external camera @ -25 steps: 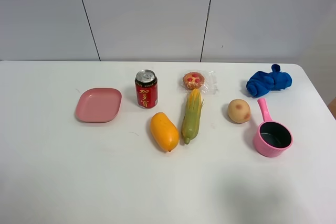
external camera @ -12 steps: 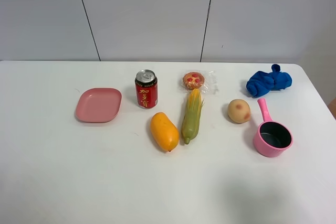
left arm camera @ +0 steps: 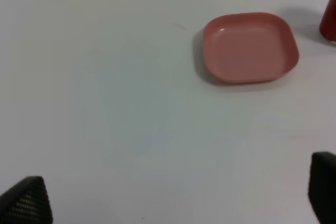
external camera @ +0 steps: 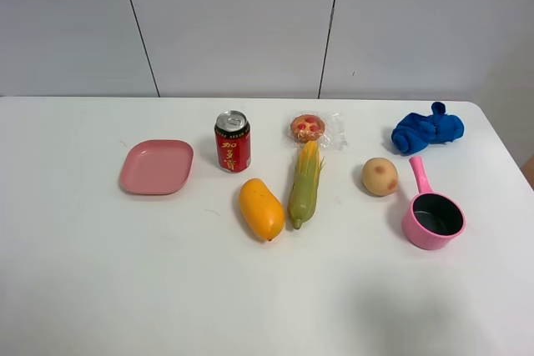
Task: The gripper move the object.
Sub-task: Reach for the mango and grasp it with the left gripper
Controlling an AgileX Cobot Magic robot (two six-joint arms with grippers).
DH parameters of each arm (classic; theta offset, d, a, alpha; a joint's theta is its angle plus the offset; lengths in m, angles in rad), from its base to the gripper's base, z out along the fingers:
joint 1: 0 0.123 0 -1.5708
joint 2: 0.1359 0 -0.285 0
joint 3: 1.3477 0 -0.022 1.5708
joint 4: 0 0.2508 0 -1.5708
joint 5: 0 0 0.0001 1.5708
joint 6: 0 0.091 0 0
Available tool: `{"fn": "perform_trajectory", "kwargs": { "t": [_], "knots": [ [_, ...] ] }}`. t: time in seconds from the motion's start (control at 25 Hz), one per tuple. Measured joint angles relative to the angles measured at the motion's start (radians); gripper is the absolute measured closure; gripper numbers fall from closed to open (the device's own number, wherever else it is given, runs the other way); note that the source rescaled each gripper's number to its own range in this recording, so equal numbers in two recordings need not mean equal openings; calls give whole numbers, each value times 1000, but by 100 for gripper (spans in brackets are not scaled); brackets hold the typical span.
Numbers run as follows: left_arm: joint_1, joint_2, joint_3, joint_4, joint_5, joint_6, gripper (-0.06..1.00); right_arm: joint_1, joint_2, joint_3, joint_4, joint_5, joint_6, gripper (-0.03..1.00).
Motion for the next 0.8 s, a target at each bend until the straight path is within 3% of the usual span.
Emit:
{"fn": "perform_trajectory", "kwargs": {
  "t": [0.8],
  "knots": [
    [0, 31, 0, 14, -1, -17, -6, 0, 0, 0, 0, 0, 0, -3]
  ]
}}
